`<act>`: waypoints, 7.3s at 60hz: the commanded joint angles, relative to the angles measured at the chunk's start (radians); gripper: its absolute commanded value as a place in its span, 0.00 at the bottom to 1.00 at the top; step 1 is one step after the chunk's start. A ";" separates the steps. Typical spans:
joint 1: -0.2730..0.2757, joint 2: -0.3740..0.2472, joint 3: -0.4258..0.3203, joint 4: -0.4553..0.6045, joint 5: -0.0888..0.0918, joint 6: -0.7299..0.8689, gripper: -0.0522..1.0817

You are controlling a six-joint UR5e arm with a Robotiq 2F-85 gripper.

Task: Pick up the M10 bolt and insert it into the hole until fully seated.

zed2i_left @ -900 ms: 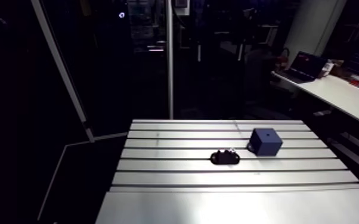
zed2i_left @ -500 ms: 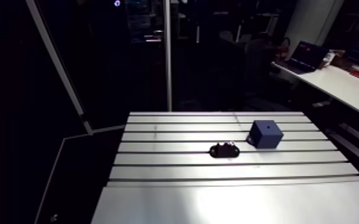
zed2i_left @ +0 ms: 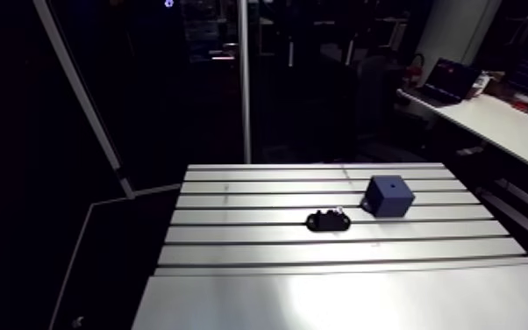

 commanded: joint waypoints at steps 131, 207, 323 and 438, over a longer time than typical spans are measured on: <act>-0.225 -0.036 0.680 -0.676 0.091 -0.190 0.05; -0.192 0.044 0.742 -0.832 0.066 -0.194 0.40; -0.192 0.045 0.743 -0.834 0.064 -0.197 0.75; -0.339 0.103 0.146 -0.125 0.006 -0.231 1.00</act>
